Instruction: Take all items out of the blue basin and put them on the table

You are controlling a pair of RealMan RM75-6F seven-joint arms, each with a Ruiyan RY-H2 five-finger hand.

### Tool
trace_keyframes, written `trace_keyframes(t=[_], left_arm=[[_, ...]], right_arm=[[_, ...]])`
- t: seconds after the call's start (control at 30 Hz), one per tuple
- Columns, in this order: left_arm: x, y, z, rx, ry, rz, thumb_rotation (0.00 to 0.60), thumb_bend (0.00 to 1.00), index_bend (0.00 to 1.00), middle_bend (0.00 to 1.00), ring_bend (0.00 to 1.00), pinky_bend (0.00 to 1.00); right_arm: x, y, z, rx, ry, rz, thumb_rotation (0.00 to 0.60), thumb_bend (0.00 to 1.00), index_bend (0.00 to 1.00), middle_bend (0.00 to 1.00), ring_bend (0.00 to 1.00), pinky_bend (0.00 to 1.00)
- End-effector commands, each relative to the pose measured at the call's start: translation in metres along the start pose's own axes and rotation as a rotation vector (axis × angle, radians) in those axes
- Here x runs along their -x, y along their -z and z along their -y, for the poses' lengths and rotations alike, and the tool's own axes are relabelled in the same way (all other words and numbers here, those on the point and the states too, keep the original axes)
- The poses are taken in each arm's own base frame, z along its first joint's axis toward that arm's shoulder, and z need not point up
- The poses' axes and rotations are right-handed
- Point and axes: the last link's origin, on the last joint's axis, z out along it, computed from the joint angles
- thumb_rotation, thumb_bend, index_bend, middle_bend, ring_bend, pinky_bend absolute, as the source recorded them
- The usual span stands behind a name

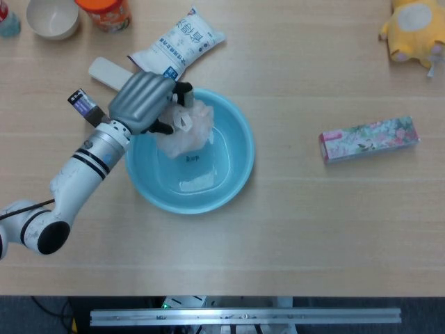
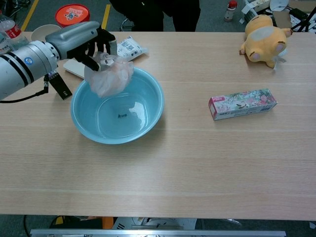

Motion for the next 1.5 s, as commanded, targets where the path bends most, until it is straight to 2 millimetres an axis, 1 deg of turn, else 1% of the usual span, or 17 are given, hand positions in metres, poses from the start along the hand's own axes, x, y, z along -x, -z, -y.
trace_keyframes(t=[0.03,0.13,0.27,0.37,0.43,0.47,0.5,0.53,0.7,0.83,1.0,1.1,1.27,1.5], left_arm=[[-0.019,-0.005,0.014,-0.038,0.072,-0.113,0.6,0.39,0.55,0.57,0.55,0.64],[-0.028,-0.013,0.023,-0.07,0.108,-0.19,0.6,0.39,0.54,0.57,0.54,0.64],[-0.033,-0.023,0.035,-0.118,0.134,-0.215,0.6,0.39,0.53,0.55,0.51,0.64],[-0.029,-0.025,0.042,-0.152,0.146,-0.156,0.6,0.39,0.42,0.4,0.34,0.56],[-0.027,-0.025,0.045,-0.17,0.151,-0.114,0.6,0.39,0.25,0.18,0.14,0.39],[-0.026,-0.025,0.046,-0.175,0.142,-0.11,0.6,0.38,0.2,0.11,0.08,0.33],[-0.026,-0.025,0.047,-0.18,0.134,-0.107,0.6,0.36,0.12,0.03,0.02,0.24],[-0.025,-0.024,0.047,-0.183,0.13,-0.105,0.6,0.35,0.09,0.0,0.0,0.19],[-0.028,-0.023,0.049,-0.193,0.122,-0.114,0.6,0.34,0.08,0.0,0.0,0.09],[-0.028,-0.015,0.05,-0.195,0.11,-0.093,0.6,0.34,0.08,0.0,0.0,0.08],[-0.022,0.01,0.047,-0.17,0.005,-0.047,0.6,0.34,0.09,0.0,0.0,0.08],[-0.018,0.029,0.046,-0.163,-0.058,-0.059,0.6,0.34,0.12,0.01,0.0,0.08],[-0.016,0.069,0.051,-0.194,-0.096,-0.092,0.6,0.34,0.17,0.05,0.0,0.09],[-0.02,0.13,0.067,-0.322,-0.119,-0.122,0.6,0.34,0.19,0.08,0.0,0.09]], right_arm=[[0.0,0.0,0.0,-0.001,-0.002,0.001,0.6,0.02,0.0,0.19,0.1,0.26],[0.0,0.002,0.001,-0.002,-0.002,0.001,0.6,0.02,0.0,0.19,0.1,0.26],[-0.001,0.004,0.0,-0.001,-0.003,-0.002,0.6,0.02,0.0,0.19,0.1,0.26],[-0.002,0.005,-0.001,0.002,-0.005,-0.005,0.6,0.02,0.0,0.19,0.1,0.26],[-0.002,0.007,-0.002,0.004,-0.006,-0.006,0.6,0.02,0.0,0.19,0.1,0.26],[-0.002,0.007,-0.002,0.004,-0.007,-0.006,0.6,0.02,0.0,0.19,0.1,0.26],[-0.002,0.008,-0.002,0.005,-0.007,-0.006,0.6,0.02,0.0,0.19,0.1,0.26],[-0.002,0.008,-0.003,0.006,-0.007,-0.007,0.6,0.02,0.0,0.2,0.1,0.26],[-0.003,0.011,-0.004,0.008,-0.009,-0.012,0.6,0.02,0.0,0.2,0.1,0.26],[-0.004,0.013,-0.006,0.01,-0.01,-0.013,0.6,0.02,0.0,0.2,0.1,0.26],[-0.003,0.014,-0.007,0.009,-0.005,-0.014,0.6,0.02,0.0,0.2,0.1,0.26],[-0.002,0.016,-0.006,0.005,-0.003,-0.015,0.6,0.02,0.0,0.2,0.1,0.26],[0.001,0.019,-0.006,-0.001,0.023,-0.012,0.6,0.02,0.0,0.2,0.1,0.26],[0.014,0.018,-0.003,-0.015,0.055,0.006,0.6,0.03,0.0,0.21,0.1,0.26]])
